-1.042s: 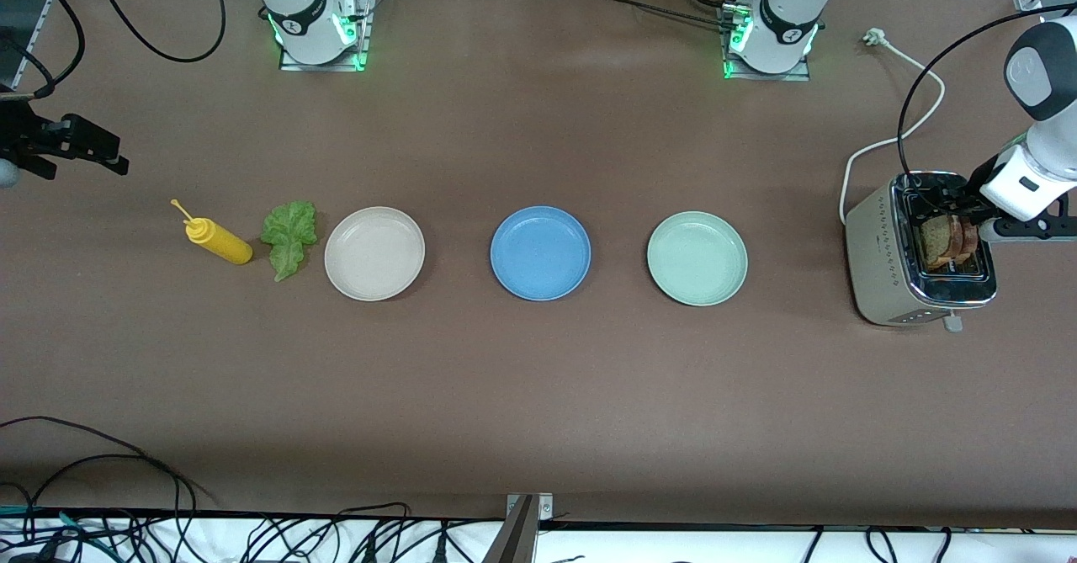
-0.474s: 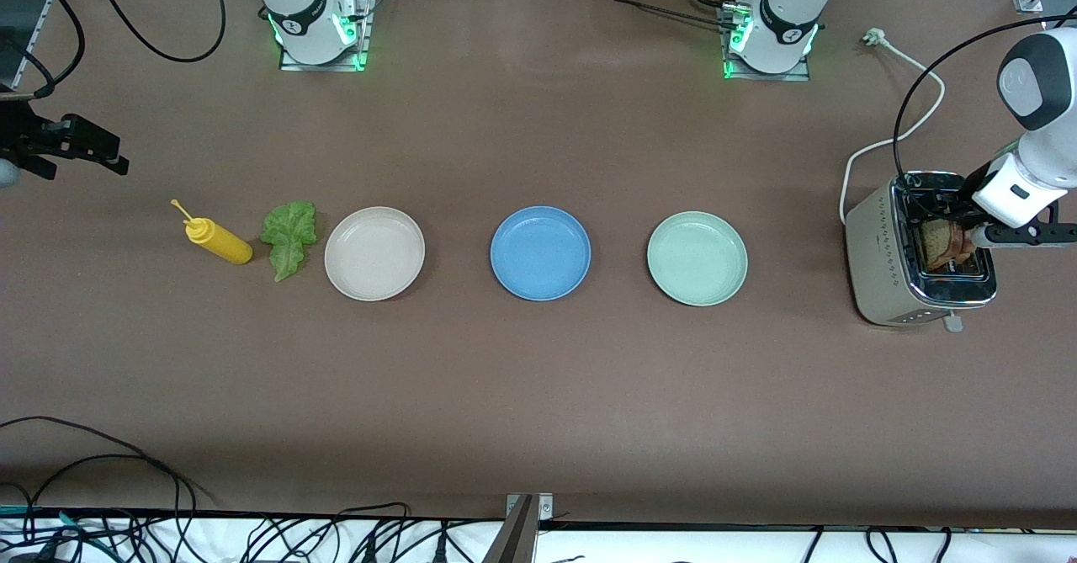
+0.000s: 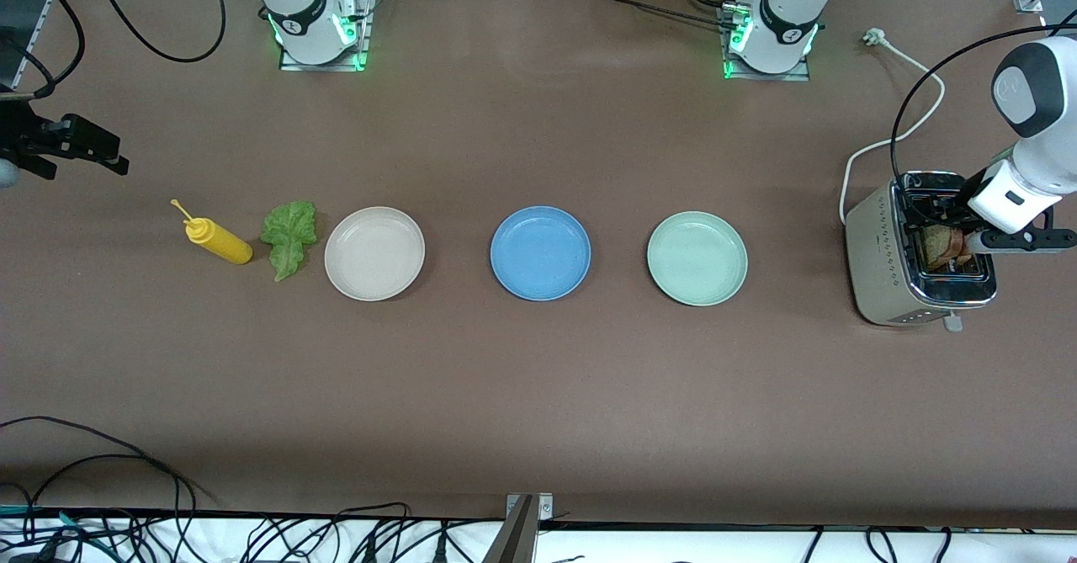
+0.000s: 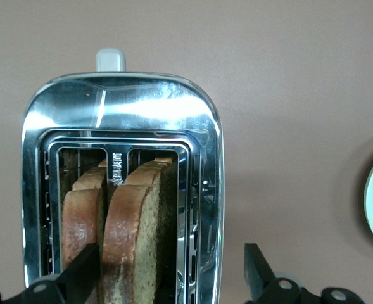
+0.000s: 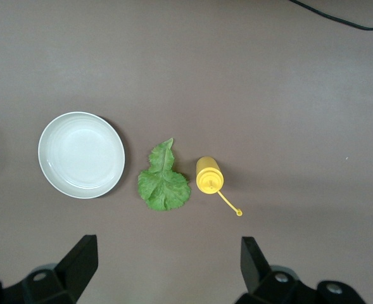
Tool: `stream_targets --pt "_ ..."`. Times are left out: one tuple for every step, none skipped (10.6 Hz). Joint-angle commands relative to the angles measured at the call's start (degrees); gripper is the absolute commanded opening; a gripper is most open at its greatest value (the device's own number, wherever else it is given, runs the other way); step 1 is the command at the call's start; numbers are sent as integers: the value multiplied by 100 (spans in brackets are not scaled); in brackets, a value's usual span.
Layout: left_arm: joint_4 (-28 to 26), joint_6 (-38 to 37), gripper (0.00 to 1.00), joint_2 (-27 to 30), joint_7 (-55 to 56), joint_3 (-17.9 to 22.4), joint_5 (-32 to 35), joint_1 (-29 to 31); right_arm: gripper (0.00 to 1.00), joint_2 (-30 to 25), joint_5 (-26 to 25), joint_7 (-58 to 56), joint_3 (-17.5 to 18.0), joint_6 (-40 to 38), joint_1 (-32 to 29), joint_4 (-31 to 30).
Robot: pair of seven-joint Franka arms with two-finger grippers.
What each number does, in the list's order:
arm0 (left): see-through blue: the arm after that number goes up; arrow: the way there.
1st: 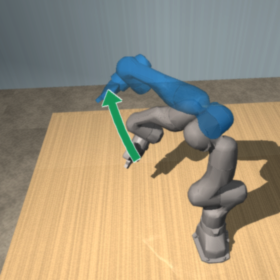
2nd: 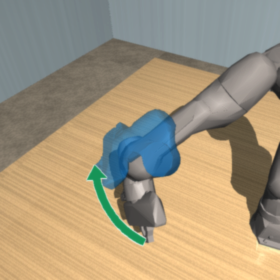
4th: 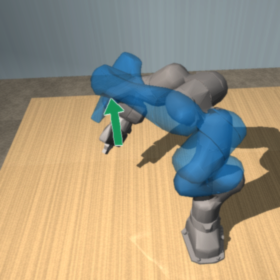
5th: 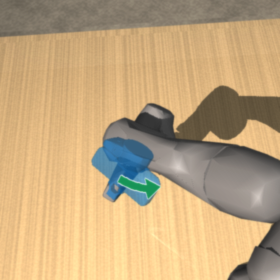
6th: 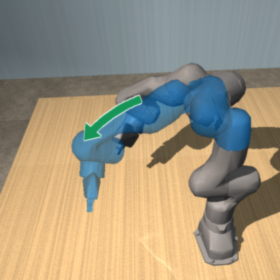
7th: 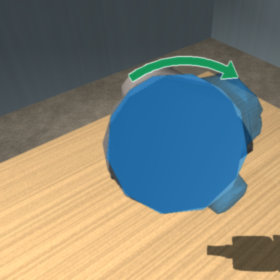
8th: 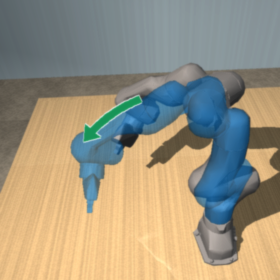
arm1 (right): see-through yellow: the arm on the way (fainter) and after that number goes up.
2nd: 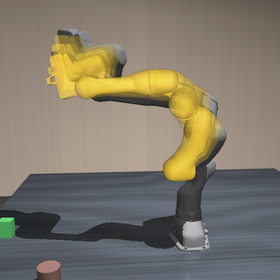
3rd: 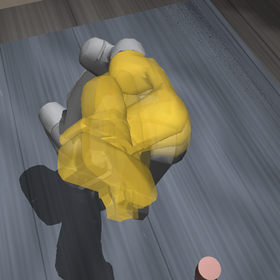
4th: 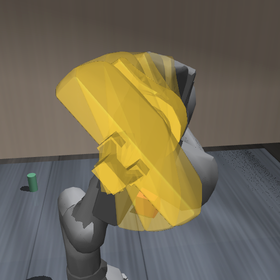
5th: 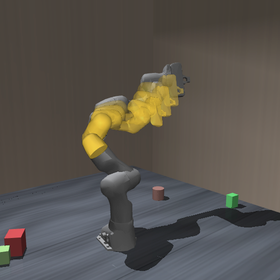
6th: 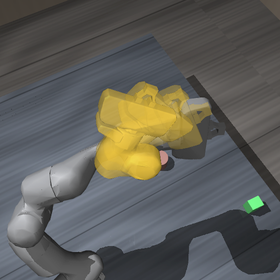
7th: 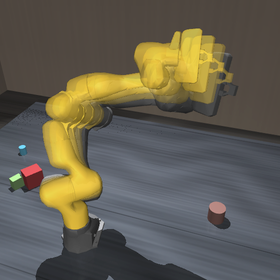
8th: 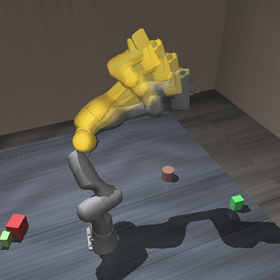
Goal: Make sandwich in blue plate with both arms
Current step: 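Move the left gripper over the toaster and lower onto a bread slice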
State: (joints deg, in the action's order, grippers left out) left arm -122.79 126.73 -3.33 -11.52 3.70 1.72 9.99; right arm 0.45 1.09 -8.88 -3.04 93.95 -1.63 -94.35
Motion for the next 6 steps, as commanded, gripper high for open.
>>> stream_targets --pt "-17 98 100 -45 -78 -18 -40 21 100 78 75 61 14 -123 -4 162" --pt "-25 98 100 -45 -78 -18 -40 20 100 86 75 61 14 -114 5 162" --pt "-25 98 95 -54 -78 -18 -40 20 100 95 75 61 14 -114 5 162" --pt "-34 98 79 -54 -78 -18 -40 12 100 95 75 61 14 -114 5 162" --pt "-43 98 65 -71 -78 -18 -40 12 100 95 75 61 14 -114 -4 162" --pt "-60 115 56 -89 -78 -18 -40 12 100 95 75 61 14 -114 5 162"
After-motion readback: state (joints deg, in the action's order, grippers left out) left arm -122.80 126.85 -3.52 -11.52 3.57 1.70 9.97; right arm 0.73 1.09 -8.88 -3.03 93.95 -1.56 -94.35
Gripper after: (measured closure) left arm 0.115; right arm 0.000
